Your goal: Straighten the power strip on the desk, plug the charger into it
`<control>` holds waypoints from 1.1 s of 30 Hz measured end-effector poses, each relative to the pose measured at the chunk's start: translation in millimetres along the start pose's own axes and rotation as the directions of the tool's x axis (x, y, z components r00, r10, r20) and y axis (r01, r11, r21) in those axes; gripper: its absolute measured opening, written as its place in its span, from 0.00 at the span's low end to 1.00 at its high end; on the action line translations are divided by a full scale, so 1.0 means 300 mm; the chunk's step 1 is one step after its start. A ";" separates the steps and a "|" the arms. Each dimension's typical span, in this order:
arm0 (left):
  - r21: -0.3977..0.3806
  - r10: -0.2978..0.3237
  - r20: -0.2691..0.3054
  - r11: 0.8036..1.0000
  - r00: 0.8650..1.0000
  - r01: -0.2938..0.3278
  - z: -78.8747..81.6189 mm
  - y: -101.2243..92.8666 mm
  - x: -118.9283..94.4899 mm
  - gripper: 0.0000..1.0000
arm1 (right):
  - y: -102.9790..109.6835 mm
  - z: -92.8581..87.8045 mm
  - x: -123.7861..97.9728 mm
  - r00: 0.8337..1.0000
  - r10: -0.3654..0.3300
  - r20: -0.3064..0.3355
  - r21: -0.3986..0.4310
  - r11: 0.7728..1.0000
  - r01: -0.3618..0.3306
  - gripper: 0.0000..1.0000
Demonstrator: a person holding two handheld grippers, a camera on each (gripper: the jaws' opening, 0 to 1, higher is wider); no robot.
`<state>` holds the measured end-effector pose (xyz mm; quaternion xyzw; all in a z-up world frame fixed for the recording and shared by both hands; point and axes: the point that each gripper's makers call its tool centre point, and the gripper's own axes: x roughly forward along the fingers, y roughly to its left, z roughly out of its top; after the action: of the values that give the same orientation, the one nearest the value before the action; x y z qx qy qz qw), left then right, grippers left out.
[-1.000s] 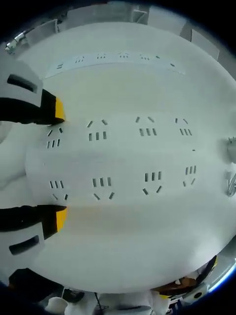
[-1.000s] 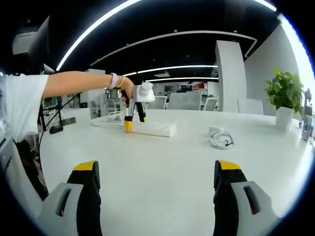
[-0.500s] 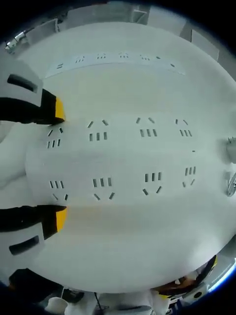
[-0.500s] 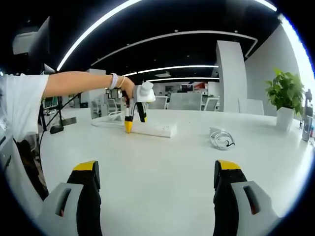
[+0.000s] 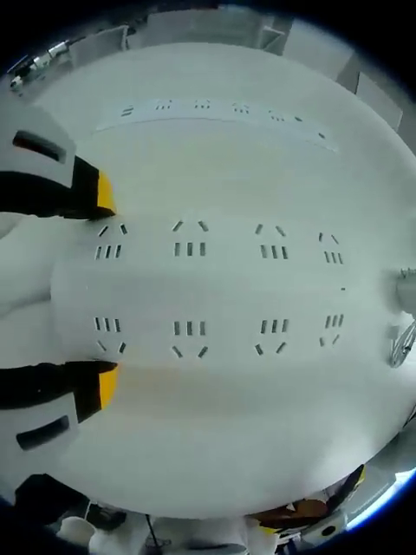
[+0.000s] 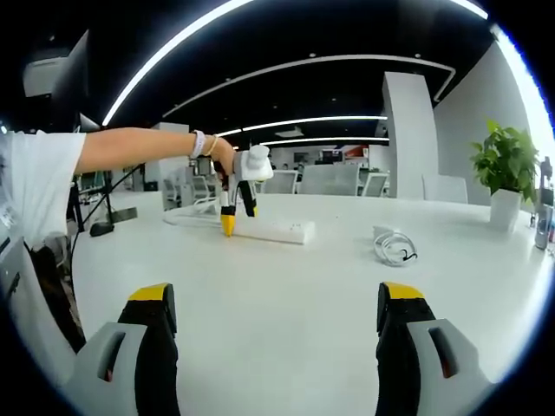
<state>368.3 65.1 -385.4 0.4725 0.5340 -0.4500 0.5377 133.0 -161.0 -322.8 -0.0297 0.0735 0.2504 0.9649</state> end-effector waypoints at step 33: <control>0.032 0.181 0.082 0.982 0.980 -0.184 0.019 0.033 -0.057 0.99 | 0.043 0.018 -0.034 1.000 0.014 0.020 -0.005 1.000 -0.014 0.96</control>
<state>378.4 60.6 -368.1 0.5117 0.4578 -0.4276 0.5880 118.6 -154.3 -316.2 -0.0291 0.0635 0.2576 0.9637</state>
